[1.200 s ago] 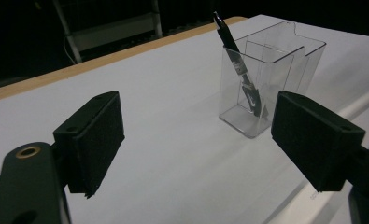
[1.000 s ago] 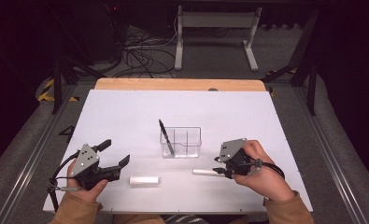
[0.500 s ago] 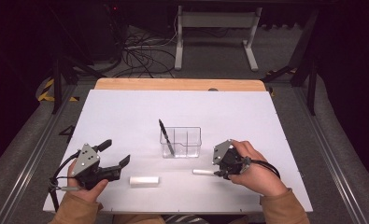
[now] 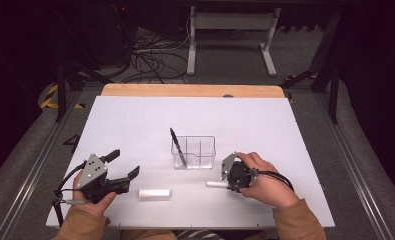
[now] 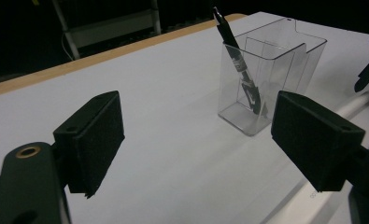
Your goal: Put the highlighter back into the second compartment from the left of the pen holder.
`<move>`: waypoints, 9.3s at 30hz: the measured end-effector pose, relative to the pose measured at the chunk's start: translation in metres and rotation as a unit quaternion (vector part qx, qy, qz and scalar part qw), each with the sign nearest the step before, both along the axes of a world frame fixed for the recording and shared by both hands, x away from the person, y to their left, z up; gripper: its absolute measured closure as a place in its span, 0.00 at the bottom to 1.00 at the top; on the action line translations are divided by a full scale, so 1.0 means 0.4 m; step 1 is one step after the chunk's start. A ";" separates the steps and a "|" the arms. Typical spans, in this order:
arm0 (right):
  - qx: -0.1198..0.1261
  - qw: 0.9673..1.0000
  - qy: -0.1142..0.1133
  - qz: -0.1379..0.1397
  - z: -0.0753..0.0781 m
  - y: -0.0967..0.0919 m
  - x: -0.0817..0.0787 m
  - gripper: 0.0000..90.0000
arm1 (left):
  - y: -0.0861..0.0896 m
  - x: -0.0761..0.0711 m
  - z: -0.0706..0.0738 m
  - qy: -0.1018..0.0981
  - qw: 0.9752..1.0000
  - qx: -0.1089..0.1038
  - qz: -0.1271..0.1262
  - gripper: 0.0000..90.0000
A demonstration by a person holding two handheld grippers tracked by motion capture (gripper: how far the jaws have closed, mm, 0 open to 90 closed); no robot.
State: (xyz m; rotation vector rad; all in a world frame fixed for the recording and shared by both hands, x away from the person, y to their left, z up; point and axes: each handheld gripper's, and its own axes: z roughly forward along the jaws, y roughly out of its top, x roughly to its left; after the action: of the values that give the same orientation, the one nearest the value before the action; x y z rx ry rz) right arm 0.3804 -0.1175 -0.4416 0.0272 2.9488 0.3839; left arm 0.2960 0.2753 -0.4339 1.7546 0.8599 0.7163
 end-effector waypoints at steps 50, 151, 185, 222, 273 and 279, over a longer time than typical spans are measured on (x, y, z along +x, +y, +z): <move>-0.009 1.000 -0.002 0.009 -0.014 0.017 -0.007 0.88 | 0.004 0.000 0.001 -0.004 1.000 0.004 0.000 0.20; 0.436 0.882 -0.106 -0.143 0.217 -0.011 -0.085 0.88 | 0.006 -0.004 0.007 -0.008 1.000 0.000 0.003 0.20; 0.530 0.813 -0.109 -0.216 0.216 0.071 -0.011 0.88 | 0.008 -0.005 0.007 -0.006 1.000 -0.004 0.004 0.20; 0.543 0.801 -0.090 -0.237 0.110 0.137 0.059 0.88 | 0.012 -0.005 0.008 -0.009 1.000 -0.003 0.004 0.20; 0.516 0.815 -0.107 -0.240 0.100 0.123 0.027 0.53 | 0.015 -0.005 0.011 -0.010 1.000 -0.004 0.007 0.20; 0.513 0.820 -0.109 -0.230 0.113 0.125 0.014 0.49 | 0.016 -0.005 0.013 -0.012 1.000 -0.006 0.008 0.20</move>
State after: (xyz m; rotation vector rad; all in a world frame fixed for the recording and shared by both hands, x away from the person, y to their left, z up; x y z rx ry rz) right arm 0.3858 -0.0677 -0.3964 0.7374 2.0473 1.6605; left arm 0.2940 0.2818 -0.4289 1.7259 0.8623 0.7399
